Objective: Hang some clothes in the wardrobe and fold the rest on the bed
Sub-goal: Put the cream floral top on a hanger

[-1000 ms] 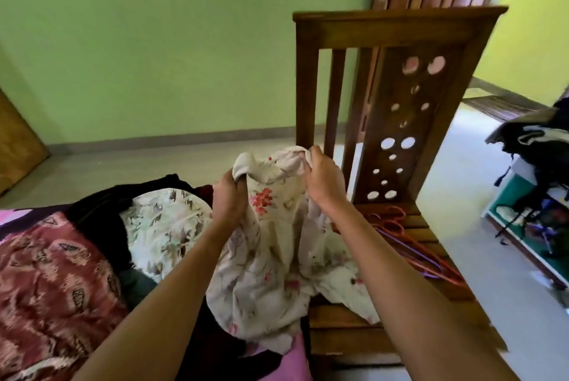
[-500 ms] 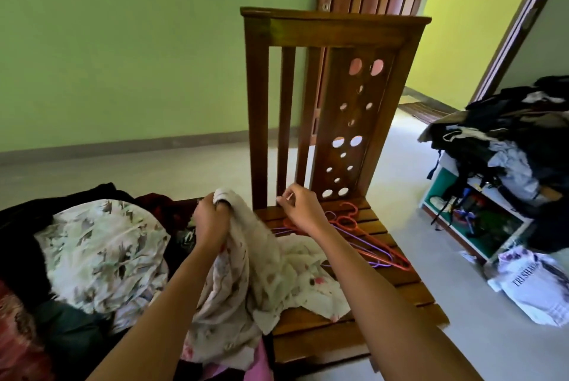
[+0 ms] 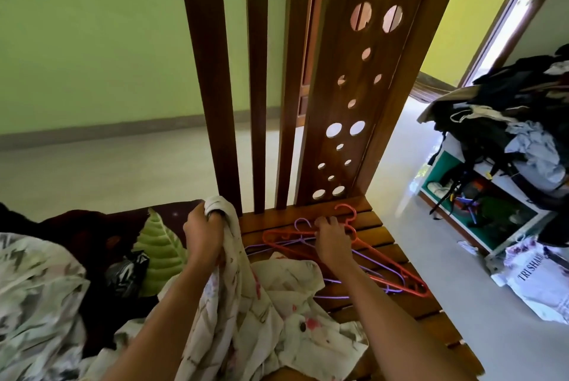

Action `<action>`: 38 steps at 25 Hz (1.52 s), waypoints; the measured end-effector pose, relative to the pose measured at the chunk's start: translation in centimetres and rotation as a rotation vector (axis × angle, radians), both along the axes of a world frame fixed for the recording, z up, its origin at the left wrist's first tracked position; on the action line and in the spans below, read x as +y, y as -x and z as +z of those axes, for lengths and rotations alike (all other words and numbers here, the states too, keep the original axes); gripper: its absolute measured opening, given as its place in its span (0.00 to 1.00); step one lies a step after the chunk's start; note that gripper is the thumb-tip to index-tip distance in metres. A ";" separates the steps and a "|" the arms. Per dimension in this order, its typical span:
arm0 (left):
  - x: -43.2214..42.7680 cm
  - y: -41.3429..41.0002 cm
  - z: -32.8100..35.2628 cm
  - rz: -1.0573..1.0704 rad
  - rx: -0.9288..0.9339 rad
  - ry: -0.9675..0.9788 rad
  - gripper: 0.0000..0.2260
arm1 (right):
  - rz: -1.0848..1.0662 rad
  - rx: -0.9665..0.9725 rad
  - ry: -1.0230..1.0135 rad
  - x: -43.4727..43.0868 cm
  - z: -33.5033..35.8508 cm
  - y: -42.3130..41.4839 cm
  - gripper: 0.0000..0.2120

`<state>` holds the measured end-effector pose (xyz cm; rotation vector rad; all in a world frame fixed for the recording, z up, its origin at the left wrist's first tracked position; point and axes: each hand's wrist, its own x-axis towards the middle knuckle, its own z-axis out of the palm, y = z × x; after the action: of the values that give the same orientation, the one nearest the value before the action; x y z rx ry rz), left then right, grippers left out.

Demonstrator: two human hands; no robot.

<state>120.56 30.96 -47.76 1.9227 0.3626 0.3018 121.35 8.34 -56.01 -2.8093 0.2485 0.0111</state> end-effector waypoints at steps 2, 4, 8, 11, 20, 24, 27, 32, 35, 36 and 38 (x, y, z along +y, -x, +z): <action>0.2 -0.5 -1.3 0.004 0.012 -0.023 0.11 | 0.124 0.023 0.055 0.1 -1.2 -0.8 0.19; 0.6 -1.1 -2.8 0.024 0.031 -0.035 0.10 | 0.195 0.038 0.156 0.5 -2.0 -1.5 0.19; 1.4 -0.9 -3.1 0.052 0.072 -0.090 0.08 | 0.249 -0.065 0.300 0.8 -2.1 -1.8 0.19; 1.9 -0.3 -2.0 -0.015 0.154 -0.141 0.03 | 0.267 -0.242 0.143 0.9 -0.5 -0.8 0.17; 2.8 5.1 6.6 -0.023 0.111 0.182 0.09 | 0.518 -0.609 -0.096 5.4 10.0 5.1 0.19; 4.1 9.4 12.1 -0.131 0.084 0.235 0.12 | 0.692 -0.718 0.021 7.1 15.4 9.7 0.17; 4.4 12.5 15.2 -0.294 0.106 -0.068 0.10 | 0.748 -0.757 0.047 8.5 17.9 12.5 0.16; 5.9 18.0 18.4 -0.564 0.028 -0.380 0.14 | 0.786 -0.759 0.009 10.5 21.8 18.0 0.12; 6.9 19.9 19.4 -0.612 -0.100 -0.544 0.13 | 0.676 -0.823 -0.187 10.8 22.3 19.9 0.07; 7.2 20.6 19.8 -0.594 -0.147 -0.617 0.13 | 0.575 -0.855 -0.279 10.7 22.4 20.7 0.08; 8.2 21.6 20.6 -0.556 -0.226 -0.686 0.11 | 0.303 -0.918 -0.366 10.2 22.1 21.7 0.14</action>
<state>98.99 39.15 -27.18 2.5212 -0.4914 0.2859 99.61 18.57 -33.87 -2.1806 -0.3572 -1.0095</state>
